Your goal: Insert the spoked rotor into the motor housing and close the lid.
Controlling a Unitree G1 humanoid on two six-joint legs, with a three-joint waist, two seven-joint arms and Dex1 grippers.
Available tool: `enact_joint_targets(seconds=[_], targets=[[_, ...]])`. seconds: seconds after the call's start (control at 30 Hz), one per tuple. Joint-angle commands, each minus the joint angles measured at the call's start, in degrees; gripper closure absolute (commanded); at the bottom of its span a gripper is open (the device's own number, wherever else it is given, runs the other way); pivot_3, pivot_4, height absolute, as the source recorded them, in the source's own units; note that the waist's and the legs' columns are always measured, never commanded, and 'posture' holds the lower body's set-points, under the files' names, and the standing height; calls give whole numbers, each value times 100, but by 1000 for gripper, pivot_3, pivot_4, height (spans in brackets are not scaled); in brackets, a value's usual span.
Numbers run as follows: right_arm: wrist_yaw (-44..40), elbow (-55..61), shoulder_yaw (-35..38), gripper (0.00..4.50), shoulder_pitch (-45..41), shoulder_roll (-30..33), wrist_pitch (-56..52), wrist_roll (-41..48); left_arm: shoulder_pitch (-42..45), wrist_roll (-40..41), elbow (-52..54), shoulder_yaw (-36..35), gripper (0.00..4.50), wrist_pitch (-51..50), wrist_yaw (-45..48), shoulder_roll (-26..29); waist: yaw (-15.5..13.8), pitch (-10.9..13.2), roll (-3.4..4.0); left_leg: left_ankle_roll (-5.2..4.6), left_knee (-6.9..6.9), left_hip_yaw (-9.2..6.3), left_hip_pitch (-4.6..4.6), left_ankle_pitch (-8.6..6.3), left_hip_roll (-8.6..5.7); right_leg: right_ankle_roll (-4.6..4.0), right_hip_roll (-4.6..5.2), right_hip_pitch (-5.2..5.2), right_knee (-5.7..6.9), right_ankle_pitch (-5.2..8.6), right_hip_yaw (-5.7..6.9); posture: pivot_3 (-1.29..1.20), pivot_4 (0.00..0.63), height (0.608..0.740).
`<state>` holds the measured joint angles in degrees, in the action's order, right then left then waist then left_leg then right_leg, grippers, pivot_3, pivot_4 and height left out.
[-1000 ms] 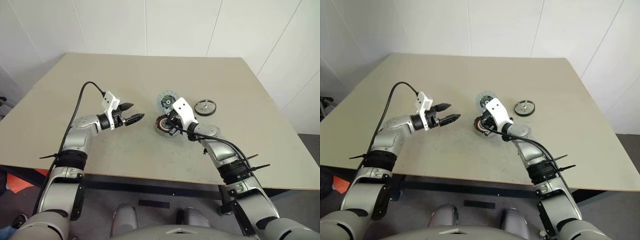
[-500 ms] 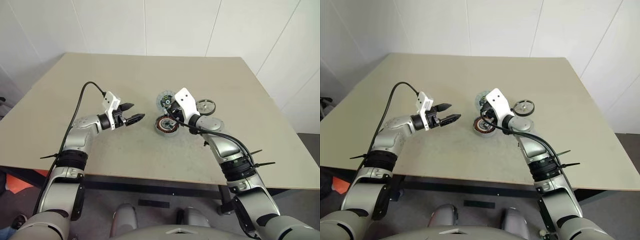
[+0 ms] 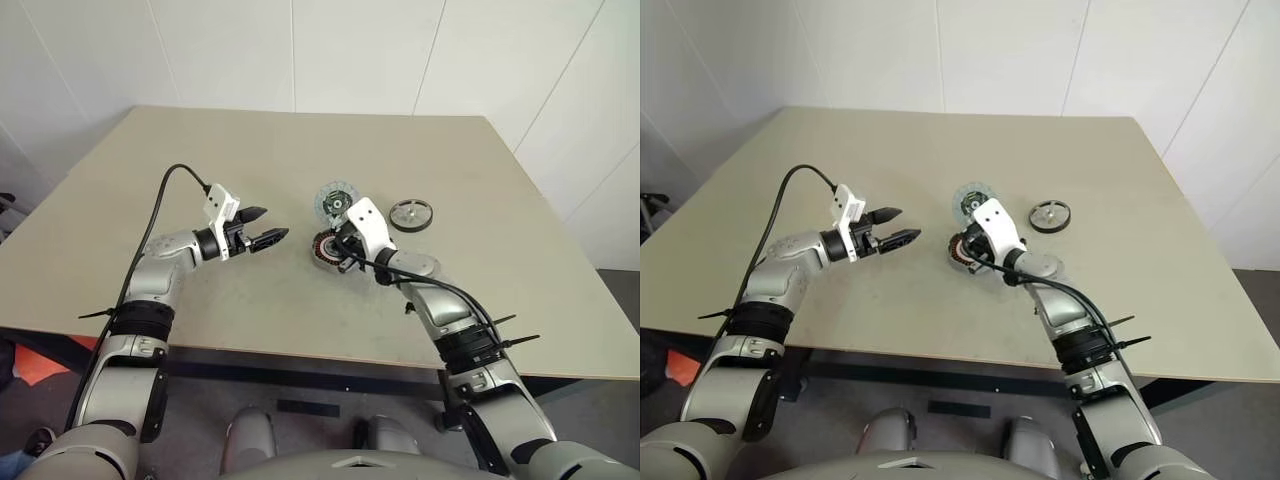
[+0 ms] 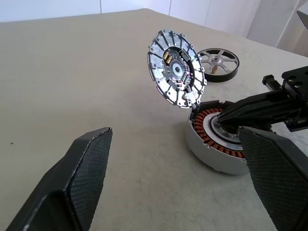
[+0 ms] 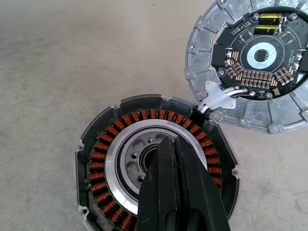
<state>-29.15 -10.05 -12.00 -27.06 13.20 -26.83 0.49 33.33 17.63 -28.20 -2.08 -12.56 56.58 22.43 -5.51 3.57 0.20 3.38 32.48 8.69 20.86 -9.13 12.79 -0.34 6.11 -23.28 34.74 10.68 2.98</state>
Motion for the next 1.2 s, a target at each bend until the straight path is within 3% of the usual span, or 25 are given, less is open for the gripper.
enact_joint_targets(seconds=[0.03, 0.4, 0.7, 0.97, 1.2], targets=[[-8, 592, 355, 4488, -247, 118, -106, 201, 140, 20, 134, -30, 71, 52, -9, 11, 1, 1, 0, 0, 0, 0, 1, 0, 0, 0, 0, -1, 0, 0, 0, 0, 0, 740], [2, 855, 470, 4488, -452, 180, -351, 289, 196, 6, 46, -27, 71, 101, 12, -12, 3, 1, 1, -2, -10, 1, 7, -1, 0, -33, -2, -11, -2, -12, 1, 0, 0, 740], [228, -208, 190, 4488, 102, -151, -277, 67, 150, 13, 90, -60, 71, 105, -17, 24, 6, -2, -2, -2, -10, 2, 4, -1, -2, -29, 0, -8, -3, -9, 0, 0, 0, 740], [298, 93, 485, 4488, -268, 16, -221, 212, 178, -11, 26, -45, 71, 138, -17, 15, 2, -1, -2, 2, -8, 0, -8, 1, -1, 2, 0, 4, -1, 9, 0, 0, 0, 740], [163, 696, 376, 4488, -272, 9, -426, 293, 159, -10, 41, -34, 71, 136, 11, 20, 3, -1, -2, 0, -17, 0, 8, 0, 1, -34, -2, -12, -2, -7, 1, 0, 0, 740]])
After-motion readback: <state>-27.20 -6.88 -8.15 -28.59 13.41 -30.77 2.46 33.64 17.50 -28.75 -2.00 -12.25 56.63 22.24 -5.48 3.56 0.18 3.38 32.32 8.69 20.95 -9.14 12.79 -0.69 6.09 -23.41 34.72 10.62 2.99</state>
